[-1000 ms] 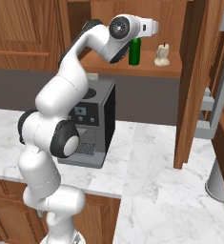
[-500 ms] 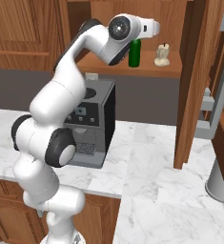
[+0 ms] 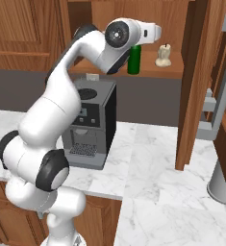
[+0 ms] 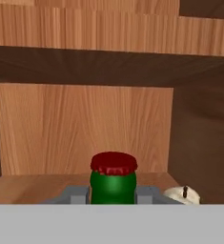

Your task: Get the candle and the beer from the cabinet and move them to the dining counter.

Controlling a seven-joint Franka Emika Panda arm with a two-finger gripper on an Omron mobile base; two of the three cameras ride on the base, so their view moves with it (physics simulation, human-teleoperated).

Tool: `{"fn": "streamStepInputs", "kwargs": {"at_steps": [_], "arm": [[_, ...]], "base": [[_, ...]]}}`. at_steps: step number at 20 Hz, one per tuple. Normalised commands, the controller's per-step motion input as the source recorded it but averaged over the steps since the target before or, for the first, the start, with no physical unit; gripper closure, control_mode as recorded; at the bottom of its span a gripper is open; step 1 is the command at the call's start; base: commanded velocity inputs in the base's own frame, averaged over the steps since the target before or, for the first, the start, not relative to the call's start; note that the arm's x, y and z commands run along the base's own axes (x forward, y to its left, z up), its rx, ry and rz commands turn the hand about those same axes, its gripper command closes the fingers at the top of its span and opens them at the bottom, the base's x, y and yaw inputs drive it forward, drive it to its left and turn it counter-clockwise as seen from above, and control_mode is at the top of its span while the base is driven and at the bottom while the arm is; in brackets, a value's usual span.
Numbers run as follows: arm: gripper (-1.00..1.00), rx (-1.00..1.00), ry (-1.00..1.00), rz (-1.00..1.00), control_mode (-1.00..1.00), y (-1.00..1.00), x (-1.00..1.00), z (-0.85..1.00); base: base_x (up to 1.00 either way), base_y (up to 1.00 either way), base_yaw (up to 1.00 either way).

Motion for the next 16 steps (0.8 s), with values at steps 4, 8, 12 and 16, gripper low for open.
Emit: {"fn": "streamStepInputs", "kwargs": {"at_steps": [4,8,12,16], "arm": [[1.0,0.0,-0.03,0.0,-1.0,0.0,-0.69,0.0],[1.0,0.0,-0.02,0.0,-1.0,0.0,-0.73,0.0],[1.0,0.0,0.0,0.0,-1.0,0.0,-0.74,0.0],[1.0,0.0,0.0,0.0,-1.0,0.0,-0.8,0.0]], "base": [[0.0,0.0,0.0],[0.0,0.0,0.0],[0.0,0.0,0.0],[0.0,0.0,0.0]]}}
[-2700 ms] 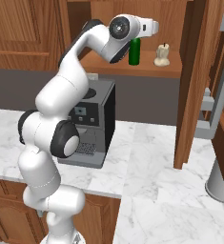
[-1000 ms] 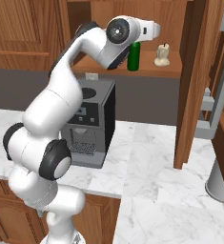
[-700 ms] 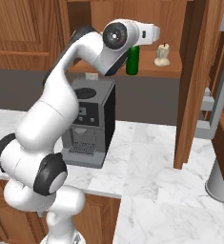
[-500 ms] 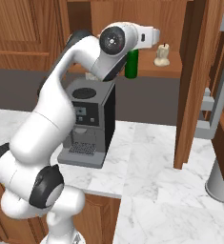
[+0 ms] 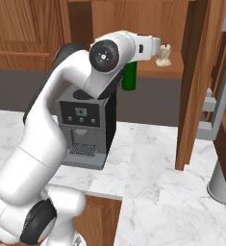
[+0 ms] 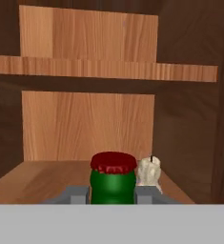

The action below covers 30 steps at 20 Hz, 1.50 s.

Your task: Get the candle and the beer from the cabinet and move them to the dining counter.

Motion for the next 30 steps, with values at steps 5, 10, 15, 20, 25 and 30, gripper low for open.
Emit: {"fn": "streamStepInputs", "kwargs": {"at_steps": [5,10,15,20,25,30], "arm": [[1.0,0.0,0.0,0.0,-1.0,0.11,-0.61,-0.02],[1.0,0.0,0.0,0.0,-1.0,0.41,-0.54,-0.11],[1.0,0.0,0.01,0.02,-1.0,0.56,-0.59,0.0],[1.0,0.0,0.04,0.03,-1.0,0.48,-0.7,0.0],[1.0,0.0,0.08,0.04,-1.0,0.44,-0.64,-0.01],[1.0,0.0,0.03,0.03,-1.0,0.53,-0.72,-0.04]], "base": [[0.0,0.0,0.0],[0.0,0.0,0.0],[0.0,0.0,0.0],[0.0,0.0,0.0],[0.0,0.0,0.0],[0.0,0.0,0.0]]}}
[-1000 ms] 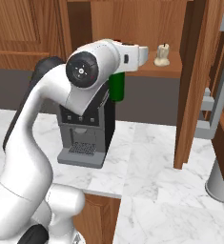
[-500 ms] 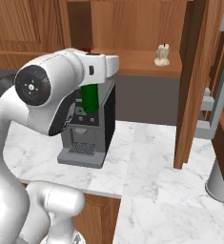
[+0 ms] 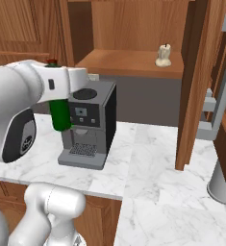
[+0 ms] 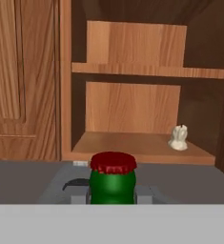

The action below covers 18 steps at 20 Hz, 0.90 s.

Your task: Get the candle and the beer from the cabinet and move them to the dining counter.

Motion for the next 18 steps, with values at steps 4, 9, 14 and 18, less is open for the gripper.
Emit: {"fn": "streamStepInputs", "kwargs": {"at_steps": [4,9,14,18], "arm": [[1.0,0.0,0.03,0.04,-1.0,0.46,-0.67,-0.02],[1.0,0.0,0.0,0.04,-1.0,0.35,-0.53,-0.06],[1.0,0.0,0.0,0.01,-1.0,0.27,-0.1,0.0],[1.0,0.0,0.03,0.0,-1.0,0.39,0.01,-0.01]], "base": [[0.0,0.0,0.0],[0.0,0.0,0.0],[0.0,0.0,0.0],[0.0,0.0,0.0]]}}
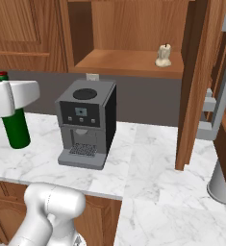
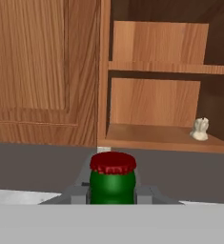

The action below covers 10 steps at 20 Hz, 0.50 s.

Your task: Get the candle and the beer from the cabinet and move them to the dining counter.

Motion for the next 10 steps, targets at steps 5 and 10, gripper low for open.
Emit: {"fn": "streamStepInputs", "kwargs": {"at_steps": [5,10], "arm": [[1.0,0.0,0.03,0.0,-1.0,0.22,0.01,-0.02],[1.0,0.0,0.0,0.0,-1.0,0.03,0.0,0.0]], "base": [[0.0,0.0,0.0],[0.0,0.0,0.0]]}}
